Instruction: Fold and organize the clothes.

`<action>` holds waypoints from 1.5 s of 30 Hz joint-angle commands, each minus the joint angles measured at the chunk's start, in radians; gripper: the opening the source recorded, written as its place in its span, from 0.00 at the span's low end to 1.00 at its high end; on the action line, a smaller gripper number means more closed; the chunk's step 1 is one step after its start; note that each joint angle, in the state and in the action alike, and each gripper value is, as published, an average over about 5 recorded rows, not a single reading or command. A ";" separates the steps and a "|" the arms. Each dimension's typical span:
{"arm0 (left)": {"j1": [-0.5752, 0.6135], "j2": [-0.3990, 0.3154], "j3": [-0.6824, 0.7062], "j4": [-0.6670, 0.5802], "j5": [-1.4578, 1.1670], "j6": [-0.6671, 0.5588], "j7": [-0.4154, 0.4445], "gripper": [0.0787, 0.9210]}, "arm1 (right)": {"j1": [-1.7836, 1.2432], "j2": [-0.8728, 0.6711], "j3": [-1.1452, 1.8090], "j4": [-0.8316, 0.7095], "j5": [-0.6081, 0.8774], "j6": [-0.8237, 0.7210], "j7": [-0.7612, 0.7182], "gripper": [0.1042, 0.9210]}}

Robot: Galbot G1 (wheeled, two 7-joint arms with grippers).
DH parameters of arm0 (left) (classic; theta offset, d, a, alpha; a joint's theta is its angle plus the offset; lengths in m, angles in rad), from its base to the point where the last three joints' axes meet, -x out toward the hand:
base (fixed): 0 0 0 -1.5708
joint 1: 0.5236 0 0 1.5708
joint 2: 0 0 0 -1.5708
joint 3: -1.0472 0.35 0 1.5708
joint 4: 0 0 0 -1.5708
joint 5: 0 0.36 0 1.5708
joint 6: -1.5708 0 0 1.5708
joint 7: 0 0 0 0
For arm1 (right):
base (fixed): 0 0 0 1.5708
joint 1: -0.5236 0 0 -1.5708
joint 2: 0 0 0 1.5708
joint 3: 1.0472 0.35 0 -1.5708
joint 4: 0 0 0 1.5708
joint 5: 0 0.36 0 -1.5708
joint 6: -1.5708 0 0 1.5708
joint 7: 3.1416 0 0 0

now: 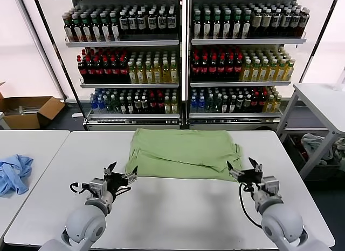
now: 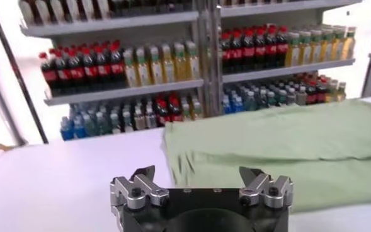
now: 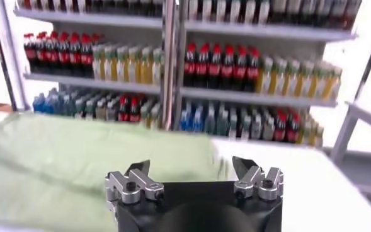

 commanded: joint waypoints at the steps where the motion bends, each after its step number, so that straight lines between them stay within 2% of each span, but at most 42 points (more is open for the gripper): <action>1: 0.025 -0.001 -0.017 0.055 -0.018 -0.009 0.058 0.88 | -0.140 0.002 0.055 0.004 0.024 0.039 -0.011 0.88; 13: -0.048 -0.017 -0.025 0.153 -0.065 -0.007 0.050 0.88 | -0.070 -0.002 0.063 -0.030 0.020 0.049 -0.029 0.88; 45: -0.020 -0.017 -0.042 0.119 -0.051 -0.010 0.052 0.88 | -0.025 0.018 0.095 -0.041 0.054 0.073 -0.032 0.88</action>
